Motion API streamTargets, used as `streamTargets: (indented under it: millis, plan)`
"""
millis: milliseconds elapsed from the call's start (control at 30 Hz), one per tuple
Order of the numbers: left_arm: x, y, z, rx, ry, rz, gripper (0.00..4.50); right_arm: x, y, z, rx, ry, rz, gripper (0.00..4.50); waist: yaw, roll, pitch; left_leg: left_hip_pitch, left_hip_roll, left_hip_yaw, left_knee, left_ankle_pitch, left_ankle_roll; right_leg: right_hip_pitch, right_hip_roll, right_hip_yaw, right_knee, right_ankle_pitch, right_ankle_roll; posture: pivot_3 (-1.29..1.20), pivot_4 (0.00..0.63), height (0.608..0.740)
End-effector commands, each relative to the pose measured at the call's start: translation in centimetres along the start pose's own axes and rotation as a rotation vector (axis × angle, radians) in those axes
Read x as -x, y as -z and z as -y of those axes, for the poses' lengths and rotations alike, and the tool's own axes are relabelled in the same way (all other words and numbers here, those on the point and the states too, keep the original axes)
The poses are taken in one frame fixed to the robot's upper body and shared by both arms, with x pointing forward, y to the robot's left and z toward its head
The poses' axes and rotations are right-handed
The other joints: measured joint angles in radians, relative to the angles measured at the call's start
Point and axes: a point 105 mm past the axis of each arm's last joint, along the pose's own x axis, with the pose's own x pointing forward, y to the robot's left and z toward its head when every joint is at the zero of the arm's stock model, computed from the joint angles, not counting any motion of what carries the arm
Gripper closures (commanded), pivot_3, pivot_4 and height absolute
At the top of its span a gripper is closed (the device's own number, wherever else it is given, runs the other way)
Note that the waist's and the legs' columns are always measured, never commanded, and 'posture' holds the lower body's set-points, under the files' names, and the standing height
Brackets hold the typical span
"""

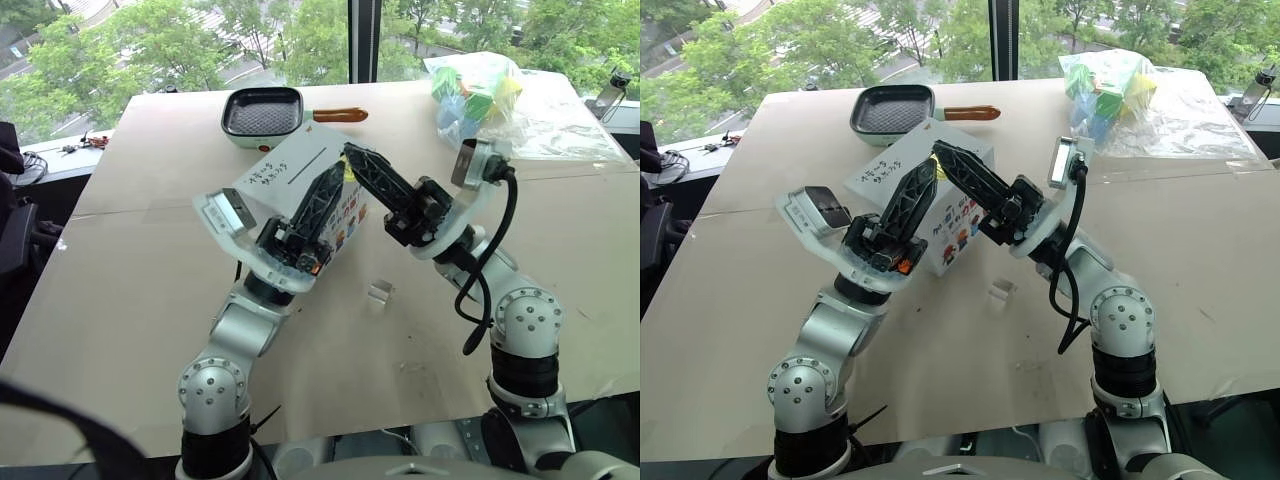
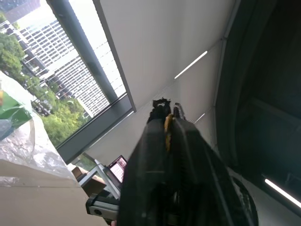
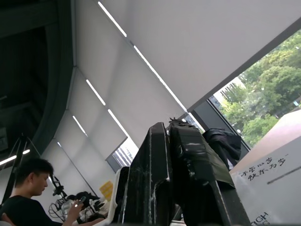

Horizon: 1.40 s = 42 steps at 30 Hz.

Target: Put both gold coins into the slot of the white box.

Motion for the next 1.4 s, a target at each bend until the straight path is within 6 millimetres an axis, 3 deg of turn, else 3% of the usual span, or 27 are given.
streamTargets:
  millis: [33, 300, 333, 367, 467, 533, 667, 833, 1067, 1233, 1400]
  plan:
    - [-0.3, -0.1, 1.2, -0.009, 0.056, 0.009, 4.38, -0.4, -0.4, -1.0, 0.023, -0.042, 0.008, 4.50, 0.000, 0.000, 0.000, 0.000, 0.000, 0.000, 0.000, 0.000, 0.000, 0.000, 0.000, 0.000, 0.000, 0.000, 0.000, 0.00, 0.150, 0.721]
    - [-0.4, 0.0, 1.2, -0.018, 0.065, -0.005, 4.38, -0.4, -0.3, -1.0, 0.027, -0.042, -0.006, 4.50, 0.000, 0.000, 0.000, 0.000, 0.000, 0.000, 0.000, 0.000, 0.000, 0.000, 0.000, 0.000, 0.000, 0.000, 0.000, 0.00, 0.150, 0.721]
    - [-0.4, -0.1, 1.2, -0.024, 0.064, -0.004, 4.50, -0.3, -0.3, -1.0, 0.023, -0.044, -0.004, 3.87, 0.000, 0.000, 0.000, 0.000, 0.000, 0.000, 0.000, 0.000, 0.000, 0.000, 0.000, 0.000, 0.000, 0.000, 0.000, 0.00, 0.150, 0.721]
    - [-0.3, -0.3, 1.4, -0.032, 0.066, -0.005, 4.50, -0.3, -0.4, -1.0, 0.026, -0.042, -0.005, 3.64, 0.001, 0.000, 0.000, 0.000, 0.000, 0.000, 0.000, 0.000, 0.000, 0.000, 0.000, 0.000, 0.000, 0.000, 0.000, 0.00, 0.150, 0.721]
    - [-0.2, -0.8, 1.7, -0.065, 0.074, -0.020, 4.50, -0.1, -0.7, -0.5, 0.053, -0.011, 0.009, 2.35, -0.001, 0.000, 0.000, 0.000, 0.000, 0.000, 0.000, 0.000, 0.000, 0.000, 0.000, 0.000, 0.000, 0.000, 0.000, 0.00, 0.150, 0.721]
    - [-0.1, -2.0, 1.9, -0.115, 0.074, -0.027, 4.50, 0.7, -1.4, 0.5, 0.087, 0.042, 0.022, 1.06, 0.000, 0.000, 0.000, 0.000, 0.000, -0.001, 0.000, 0.000, 0.000, 0.000, 0.000, 0.000, 0.000, 0.000, 0.000, 0.00, 0.150, 0.721]
    - [0.2, -6.5, 2.6, -0.331, 0.048, -0.077, 4.50, 4.0, -4.1, 2.8, 0.305, 0.130, -0.075, 1.06, 0.003, 0.000, 0.002, 0.000, 0.000, -0.001, 0.000, 0.000, 0.000, 0.000, 0.000, -0.001, 0.000, 0.000, 0.000, 0.00, 0.150, 0.721]
    - [-1.2, -9.8, 1.1, -0.641, -0.115, -0.247, 4.50, 6.0, -4.3, 3.9, 0.641, 0.091, -0.396, 1.06, 0.001, 0.001, 0.003, 0.000, -0.001, -0.001, -0.002, -0.001, 0.001, 0.001, 0.000, -0.001, -0.004, 0.000, 0.001, 0.00, 0.150, 0.721]
    - [-1.6, -9.9, -1.1, -0.894, -0.237, -0.518, 4.50, 6.1, -4.0, 4.3, 0.832, 0.027, -0.581, 1.06, -0.004, 0.000, 0.004, -0.001, 0.001, 0.000, -0.004, -0.001, 0.001, -0.002, 0.001, -0.001, -0.005, -0.001, 0.002, 0.00, 0.150, 0.721]
    - [-0.2, -9.8, -4.7, -0.916, -0.361, -0.693, 4.50, 5.2, -3.5, 3.8, 0.845, 0.003, -0.575, 1.06, 0.002, 0.000, 0.005, -0.004, 0.001, 0.000, -0.004, 0.000, 0.000, -0.004, 0.000, -0.001, -0.005, -0.001, 0.002, 0.00, 0.150, 0.721]
    - [-0.1, -9.9, -6.1, -0.892, -0.389, -0.748, 4.50, 5.0, -3.1, 3.5, 0.860, -0.004, -0.585, 1.06, 0.003, -0.001, 0.005, -0.005, 0.001, -0.001, -0.004, -0.001, 0.000, -0.004, -0.001, -0.002, -0.005, -0.001, 0.002, 0.00, 0.150, 0.721]
